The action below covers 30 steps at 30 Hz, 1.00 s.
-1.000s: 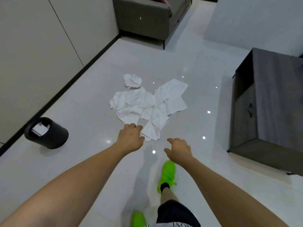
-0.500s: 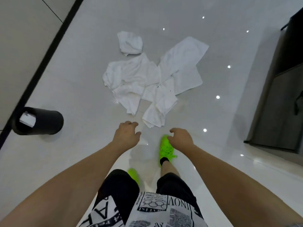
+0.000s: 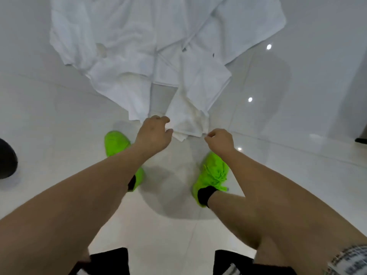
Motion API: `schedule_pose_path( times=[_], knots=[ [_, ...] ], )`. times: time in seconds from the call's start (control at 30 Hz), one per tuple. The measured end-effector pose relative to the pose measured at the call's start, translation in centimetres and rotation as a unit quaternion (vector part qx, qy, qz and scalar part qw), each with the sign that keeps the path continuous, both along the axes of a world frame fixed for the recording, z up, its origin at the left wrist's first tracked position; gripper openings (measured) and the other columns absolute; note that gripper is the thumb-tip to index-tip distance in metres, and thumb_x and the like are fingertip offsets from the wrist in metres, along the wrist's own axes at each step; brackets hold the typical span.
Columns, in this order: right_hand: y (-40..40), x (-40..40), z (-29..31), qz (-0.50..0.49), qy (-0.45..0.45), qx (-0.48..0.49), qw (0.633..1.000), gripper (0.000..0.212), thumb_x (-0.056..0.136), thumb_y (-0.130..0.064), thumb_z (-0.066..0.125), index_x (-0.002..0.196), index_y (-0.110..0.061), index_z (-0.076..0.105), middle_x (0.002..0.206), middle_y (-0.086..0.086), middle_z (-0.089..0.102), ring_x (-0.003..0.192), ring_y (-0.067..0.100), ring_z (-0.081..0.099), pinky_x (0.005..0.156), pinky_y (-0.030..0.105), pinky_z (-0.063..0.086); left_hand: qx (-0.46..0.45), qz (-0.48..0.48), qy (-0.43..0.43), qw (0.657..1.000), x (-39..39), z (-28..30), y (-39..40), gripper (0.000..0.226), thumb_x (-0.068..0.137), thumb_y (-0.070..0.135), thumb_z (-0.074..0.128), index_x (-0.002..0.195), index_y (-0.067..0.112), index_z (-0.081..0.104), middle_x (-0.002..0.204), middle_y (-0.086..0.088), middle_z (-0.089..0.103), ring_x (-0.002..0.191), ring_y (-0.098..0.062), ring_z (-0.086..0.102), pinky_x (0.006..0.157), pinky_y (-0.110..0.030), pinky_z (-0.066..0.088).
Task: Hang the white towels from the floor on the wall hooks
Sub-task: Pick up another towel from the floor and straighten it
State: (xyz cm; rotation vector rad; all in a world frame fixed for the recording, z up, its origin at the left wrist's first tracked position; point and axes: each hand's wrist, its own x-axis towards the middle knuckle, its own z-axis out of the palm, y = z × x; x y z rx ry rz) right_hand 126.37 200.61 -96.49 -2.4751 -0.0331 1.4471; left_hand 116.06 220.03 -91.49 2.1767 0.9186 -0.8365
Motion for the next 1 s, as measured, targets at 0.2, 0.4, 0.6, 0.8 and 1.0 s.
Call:
schedule_pose_path(
  times=[0.2, 0.4, 0.6, 0.8, 1.0],
  knots=[
    [0.0, -1.5, -14.6, -0.151, 0.010, -0.042, 0.988, 0.030, 0.084, -0.028, 0.064, 0.106, -0.007, 0.065, 0.101, 0.005, 0.066, 0.092, 0.021, 0.061, 0.068, 0.023, 0.038, -0.023, -0.035, 0.045, 0.998, -1.0, -13.3, 1.1, 0.043, 0.094, 0.031, 0.054, 0.133, 0.015, 0.054, 0.129, -0.016, 0.054, 0.120, -0.034, 0.048, 0.099, -0.038, 0.040],
    [1.3, -2.1, -17.4, -0.304, -0.062, -0.036, 0.950, 0.015, 0.086, -0.020, 0.062, 0.098, -0.013, 0.068, 0.102, 0.007, 0.069, 0.097, 0.025, 0.064, 0.089, 0.036, 0.053, -0.038, -0.075, 0.073, 0.994, -1.3, -16.0, 1.4, 0.042, 0.095, 0.031, 0.051, 0.135, 0.017, 0.052, 0.132, -0.012, 0.052, 0.121, -0.031, 0.047, 0.097, -0.038, 0.041],
    [2.4, -2.0, -13.4, -0.341, -0.032, -0.014, 0.939, 0.007, 0.085, -0.009, 0.057, 0.090, -0.013, 0.059, 0.102, 0.013, 0.066, 0.095, 0.030, 0.064, 0.086, 0.044, 0.056, -0.047, -0.097, 0.057, 0.993, 0.4, -11.7, 2.2, 0.042, 0.096, 0.034, 0.052, 0.134, 0.018, 0.053, 0.133, -0.012, 0.052, 0.124, -0.030, 0.045, 0.101, -0.038, 0.038],
    [2.5, -0.6, -11.7, -0.323, -0.047, 0.005, 0.945, 0.033, 0.083, -0.018, 0.063, 0.116, -0.014, 0.058, 0.106, 0.004, 0.061, 0.097, 0.024, 0.061, 0.084, 0.034, 0.053, -0.031, -0.101, 0.002, 0.994, 3.1, -9.8, 3.0, 0.040, 0.095, 0.035, 0.051, 0.131, 0.020, 0.055, 0.130, -0.007, 0.053, 0.121, -0.027, 0.048, 0.097, -0.036, 0.039],
    [2.4, -0.1, -16.1, -0.305, -0.009, 0.013, 0.952, 0.033, 0.088, -0.023, 0.065, 0.119, -0.013, 0.064, 0.114, 0.009, 0.067, 0.101, 0.029, 0.065, 0.090, 0.045, 0.055, -0.026, -0.056, -0.005, 0.998, 3.5, -13.6, 3.0, 0.038, 0.093, 0.037, 0.052, 0.128, 0.022, 0.057, 0.121, -0.002, 0.054, 0.112, -0.021, 0.051, 0.085, -0.026, 0.033]
  ],
)
